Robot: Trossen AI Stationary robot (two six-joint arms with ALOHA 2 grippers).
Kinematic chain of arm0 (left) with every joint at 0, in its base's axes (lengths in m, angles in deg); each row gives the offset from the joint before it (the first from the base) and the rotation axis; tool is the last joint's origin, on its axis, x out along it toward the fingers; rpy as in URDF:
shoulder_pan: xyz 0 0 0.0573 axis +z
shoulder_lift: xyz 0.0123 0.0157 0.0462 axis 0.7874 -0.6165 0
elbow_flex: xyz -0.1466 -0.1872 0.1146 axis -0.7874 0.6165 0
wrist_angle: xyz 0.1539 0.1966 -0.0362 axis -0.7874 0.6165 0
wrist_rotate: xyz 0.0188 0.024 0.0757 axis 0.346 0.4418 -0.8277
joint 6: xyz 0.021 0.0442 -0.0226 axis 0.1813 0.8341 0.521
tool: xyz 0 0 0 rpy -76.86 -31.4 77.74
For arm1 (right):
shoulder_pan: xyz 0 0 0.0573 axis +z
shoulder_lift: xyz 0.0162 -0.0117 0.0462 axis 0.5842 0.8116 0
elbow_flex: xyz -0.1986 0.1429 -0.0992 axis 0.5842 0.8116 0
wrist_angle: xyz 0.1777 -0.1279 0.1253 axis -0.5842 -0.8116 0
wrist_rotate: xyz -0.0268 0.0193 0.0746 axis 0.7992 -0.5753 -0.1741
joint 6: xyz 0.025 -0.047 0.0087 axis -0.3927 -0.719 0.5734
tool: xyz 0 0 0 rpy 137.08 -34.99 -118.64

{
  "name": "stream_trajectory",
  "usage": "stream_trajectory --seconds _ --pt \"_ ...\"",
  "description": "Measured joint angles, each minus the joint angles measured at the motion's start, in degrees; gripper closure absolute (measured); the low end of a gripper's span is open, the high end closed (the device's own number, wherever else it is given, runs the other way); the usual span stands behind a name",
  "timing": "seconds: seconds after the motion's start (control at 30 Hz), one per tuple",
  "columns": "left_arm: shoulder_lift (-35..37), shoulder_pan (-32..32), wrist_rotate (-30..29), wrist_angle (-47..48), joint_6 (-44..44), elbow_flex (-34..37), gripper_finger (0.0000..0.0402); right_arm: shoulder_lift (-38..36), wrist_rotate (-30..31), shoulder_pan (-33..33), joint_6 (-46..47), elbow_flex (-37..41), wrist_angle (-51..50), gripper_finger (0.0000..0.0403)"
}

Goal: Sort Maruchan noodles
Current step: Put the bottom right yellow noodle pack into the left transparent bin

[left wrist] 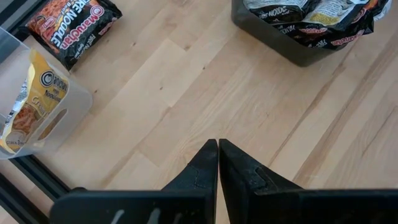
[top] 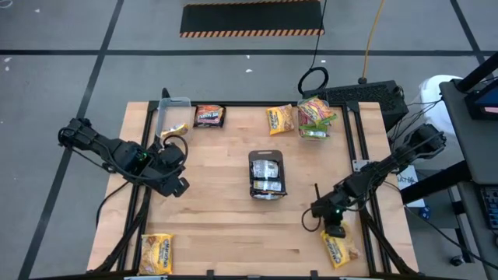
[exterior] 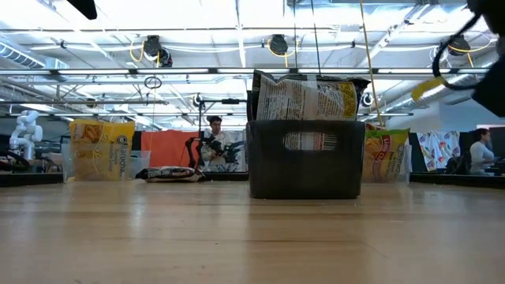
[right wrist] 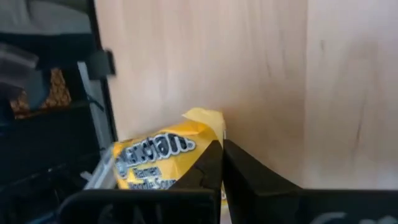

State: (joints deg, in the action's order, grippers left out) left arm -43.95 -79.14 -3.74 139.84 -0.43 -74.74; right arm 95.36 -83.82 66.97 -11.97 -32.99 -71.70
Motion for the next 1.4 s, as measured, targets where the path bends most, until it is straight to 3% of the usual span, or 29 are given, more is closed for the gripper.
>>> stream_trajectory --seconds 0.37,0.77,1.0,1.13,1.4 --pt "0.02 0.0 0.0 0.0 0.02 0.0 0.038 -0.12 8.75 0.02 -0.76 -8.57 -3.89 0.0403" --pt "0.0 -0.01 -0.01 0.02 0.42 0.0 0.038 -0.68 15.11 0.02 -6.37 -20.06 -25.66 0.0403" --pt "0.0 -0.02 -0.02 0.02 0.42 0.0 0.038 -0.72 22.11 0.04 -7.71 -26.76 -36.03 0.0403" --pt "0.0 -0.02 -0.02 0.02 0.4 0.0 0.038 -0.72 26.48 0.09 -7.8 -29.18 -37.64 0.0403" --pt "0.0 -0.02 -0.02 0.02 0.4 0.0 0.038 -0.72 28.95 0.15 -8.37 -31.64 -37.49 0.0403"
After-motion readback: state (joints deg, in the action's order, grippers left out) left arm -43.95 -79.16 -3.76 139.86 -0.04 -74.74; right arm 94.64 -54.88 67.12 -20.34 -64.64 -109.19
